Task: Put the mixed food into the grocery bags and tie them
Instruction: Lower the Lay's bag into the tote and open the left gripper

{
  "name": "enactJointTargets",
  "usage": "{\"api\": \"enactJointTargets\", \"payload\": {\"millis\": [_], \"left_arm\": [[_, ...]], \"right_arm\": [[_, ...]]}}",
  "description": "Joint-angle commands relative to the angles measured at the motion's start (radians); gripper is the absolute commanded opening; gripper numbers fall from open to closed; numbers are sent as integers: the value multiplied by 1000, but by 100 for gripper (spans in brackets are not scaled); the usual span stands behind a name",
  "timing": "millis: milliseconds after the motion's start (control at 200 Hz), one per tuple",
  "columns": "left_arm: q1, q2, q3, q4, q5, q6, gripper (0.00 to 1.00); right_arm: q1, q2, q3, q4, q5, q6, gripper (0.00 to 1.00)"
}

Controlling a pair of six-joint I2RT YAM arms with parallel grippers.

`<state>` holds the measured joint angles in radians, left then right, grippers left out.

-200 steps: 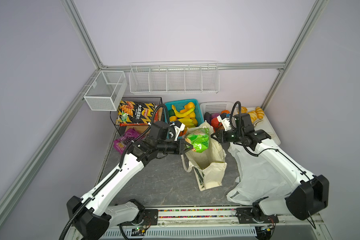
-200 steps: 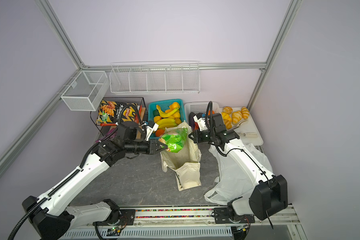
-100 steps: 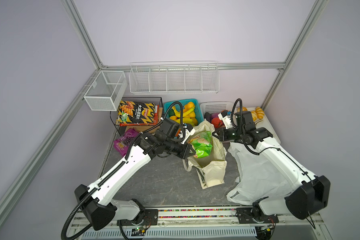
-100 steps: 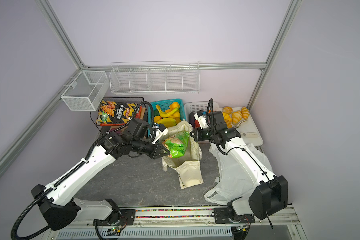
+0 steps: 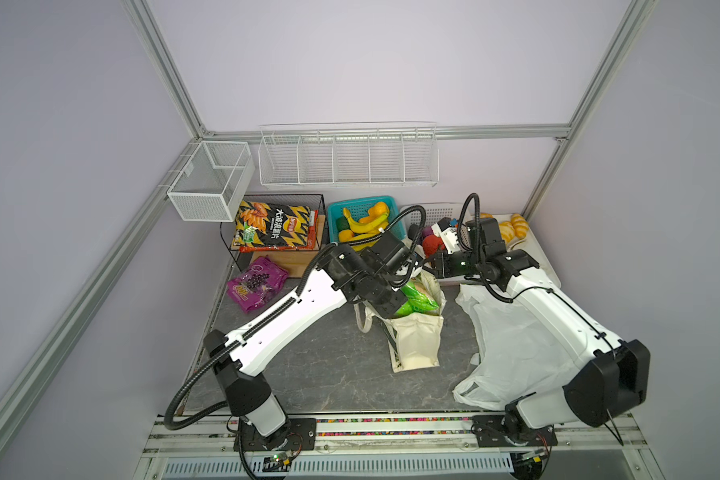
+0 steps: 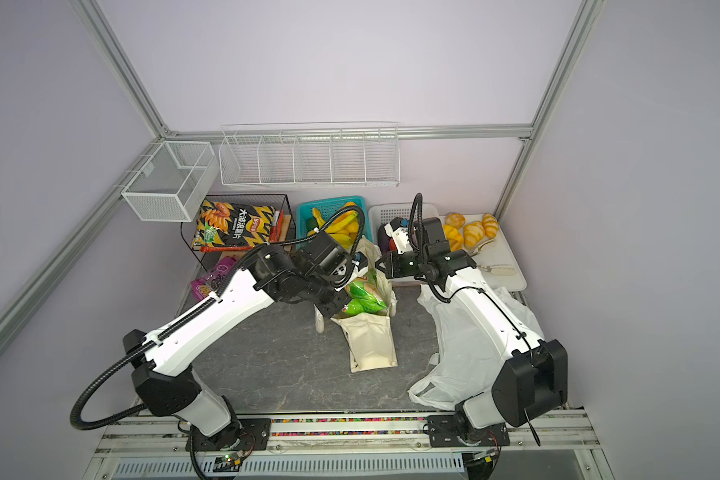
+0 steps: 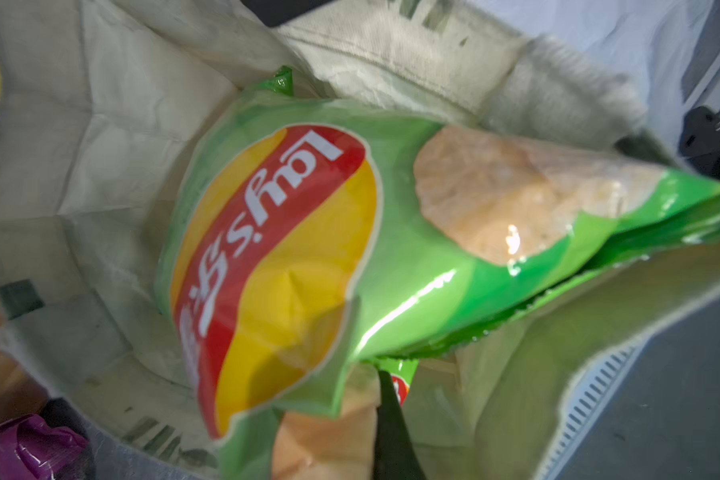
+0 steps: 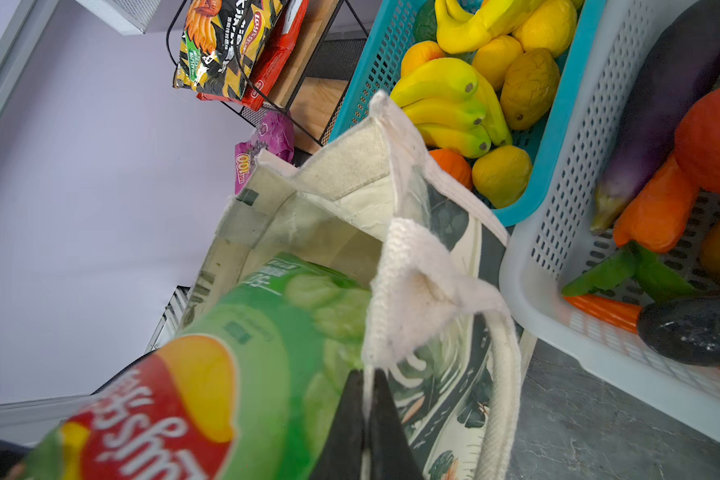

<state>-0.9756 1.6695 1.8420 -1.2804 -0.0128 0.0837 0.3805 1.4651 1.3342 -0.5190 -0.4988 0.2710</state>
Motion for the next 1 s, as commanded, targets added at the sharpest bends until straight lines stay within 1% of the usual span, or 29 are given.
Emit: {"api": "enactJointTargets", "payload": {"millis": [0, 90, 235, 300, 345, 405, 485, 545, 595, 625, 670, 710, 760, 820, 890, 935, 995], "left_arm": [[3, 45, 11, -40, -47, 48, 7], [4, 26, -14, 26, -12, 25, 23], [6, -42, -62, 111, 17, -7, 39], [11, -74, -83, 136, 45, -2, 50], [20, -95, -94, 143, 74, 1, 55], [39, -124, -109, 155, 113, 6, 58], [83, -173, -147, 205, 193, -2, 58], [121, -215, -213, 311, 243, -45, 57], [132, -233, -249, 375, 231, -79, 55], [132, -226, -255, 392, 220, -87, 50], [131, -197, -247, 383, 215, -91, 42], [130, -159, -229, 367, 233, -82, 36], [125, -104, -203, 344, 252, -64, 31], [112, -38, -171, 325, 255, -51, 27], [92, 28, -155, 319, 227, -42, 23], [83, 66, -152, 314, 221, -37, 23], [77, 106, -156, 320, 244, -43, 22]], "right_arm": [[-2, -3, 10, 62, -37, 4, 7], [-2, -10, -1, 56, -28, -7, 7], [-3, -31, -24, 33, 13, -39, 7], [-6, -45, -38, 31, 28, -45, 7], [-7, -55, -48, 31, 35, -48, 7], [-8, -65, -57, 33, 41, -47, 7], [-9, -71, -64, 33, 43, -45, 7], [-9, -76, -71, 38, 38, -40, 6], [-9, -81, -80, 48, 36, -36, 7], [-8, -86, -86, 53, 36, -30, 6], [-8, -91, -93, 63, 38, -22, 7], [-8, -95, -96, 68, 39, -15, 7], [-8, -95, -96, 72, 40, -7, 7], [-8, -90, -96, 78, 41, 3, 7], [-10, -87, -95, 87, 55, 18, 7], [-16, -85, -96, 95, 62, 35, 7], [-33, -83, -107, 124, 49, 74, 7]]}}
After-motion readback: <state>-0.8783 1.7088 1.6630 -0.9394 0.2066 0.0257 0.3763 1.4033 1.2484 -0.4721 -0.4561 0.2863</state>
